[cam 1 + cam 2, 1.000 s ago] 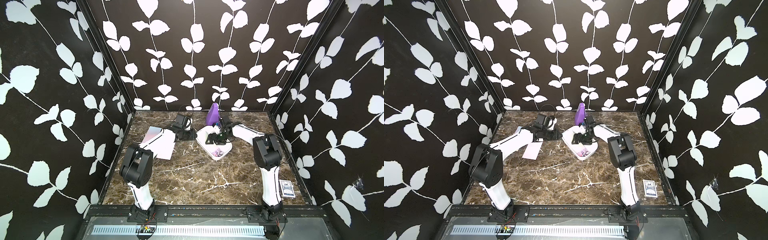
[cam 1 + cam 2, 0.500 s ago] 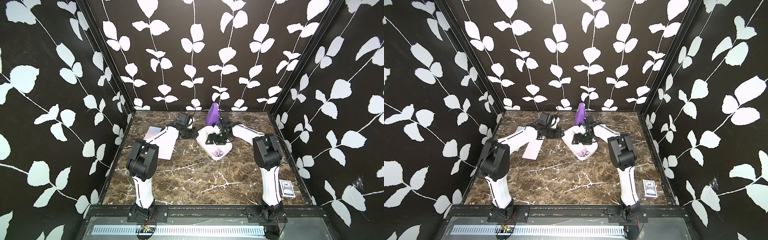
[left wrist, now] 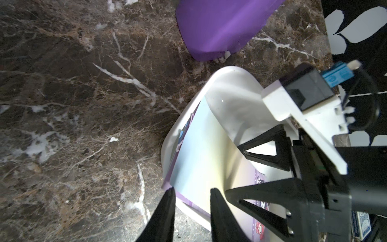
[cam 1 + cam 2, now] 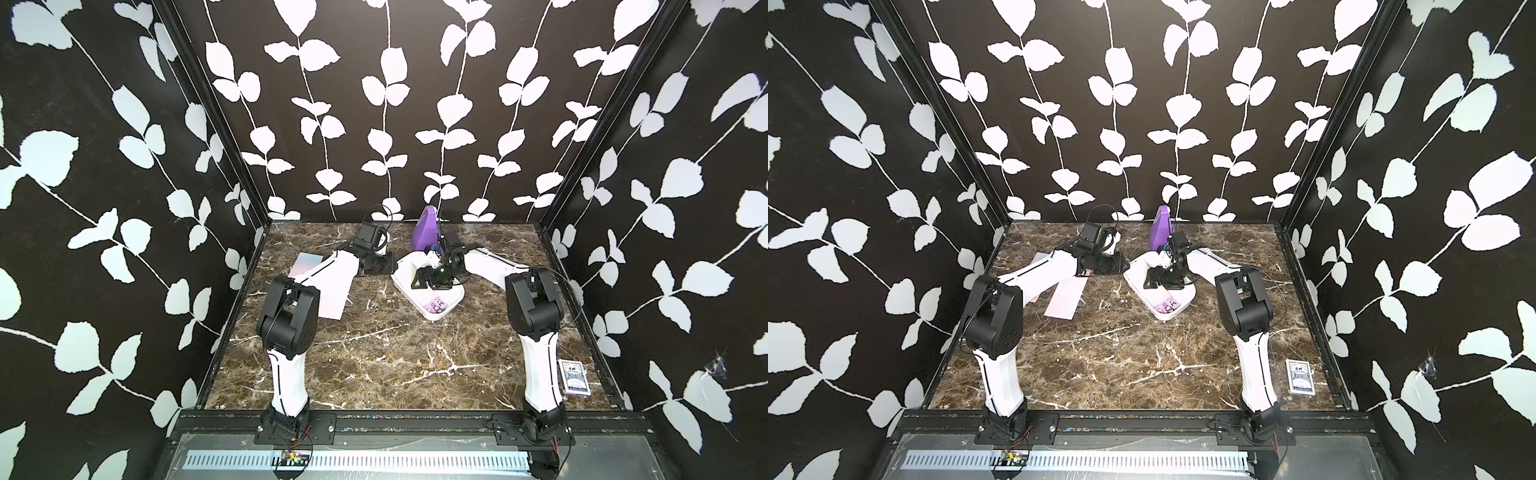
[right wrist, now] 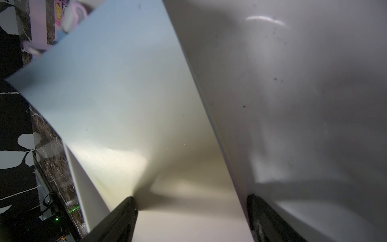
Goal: Take the stickers out of the storage box
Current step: Pick up the sticker from the storage box.
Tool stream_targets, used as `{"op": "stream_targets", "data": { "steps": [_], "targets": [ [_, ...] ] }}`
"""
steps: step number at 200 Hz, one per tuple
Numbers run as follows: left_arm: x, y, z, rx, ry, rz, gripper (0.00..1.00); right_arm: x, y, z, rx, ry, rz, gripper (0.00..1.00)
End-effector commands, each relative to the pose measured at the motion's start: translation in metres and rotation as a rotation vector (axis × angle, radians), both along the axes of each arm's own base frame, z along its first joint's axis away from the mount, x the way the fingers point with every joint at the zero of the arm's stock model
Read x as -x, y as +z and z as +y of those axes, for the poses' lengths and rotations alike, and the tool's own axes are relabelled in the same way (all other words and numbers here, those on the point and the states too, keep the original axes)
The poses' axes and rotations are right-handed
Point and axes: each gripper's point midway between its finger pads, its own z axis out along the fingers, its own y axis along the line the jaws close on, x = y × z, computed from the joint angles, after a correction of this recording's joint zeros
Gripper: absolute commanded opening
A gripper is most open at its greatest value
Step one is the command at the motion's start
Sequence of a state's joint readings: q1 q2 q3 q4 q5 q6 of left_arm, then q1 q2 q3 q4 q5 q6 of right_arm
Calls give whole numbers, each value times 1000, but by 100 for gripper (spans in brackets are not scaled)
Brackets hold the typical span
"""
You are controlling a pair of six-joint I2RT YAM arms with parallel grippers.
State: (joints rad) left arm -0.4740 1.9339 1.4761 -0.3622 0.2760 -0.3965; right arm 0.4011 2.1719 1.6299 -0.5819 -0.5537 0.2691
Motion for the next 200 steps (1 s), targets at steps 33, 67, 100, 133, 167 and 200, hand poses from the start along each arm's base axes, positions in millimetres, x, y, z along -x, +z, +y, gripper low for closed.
{"op": "stream_targets", "data": {
  "steps": [33, 67, 100, 133, 167, 200],
  "targets": [
    [-3, 7, 5, -19, 3, -21, 33, 7, -35, -23, 111, -26, 77, 85],
    [-4, 5, 3, -15, 0, -17, 33, 7, -35, -23, 112, -27, 78, 85],
    [-5, 1, 2, -15, -3, -8, 33, 6, -34, -24, 112, -29, 79, 85],
    [-7, -1, -1, -9, -6, -5, 33, 7, -35, -26, 116, -30, 84, 85],
    [-8, 1, -3, 3, -8, -6, 33, 8, -36, -27, 116, -32, 87, 85],
    [-9, 3, -4, 8, -9, -7, 33, 7, -36, -26, 115, -31, 87, 85]
  ]
}}
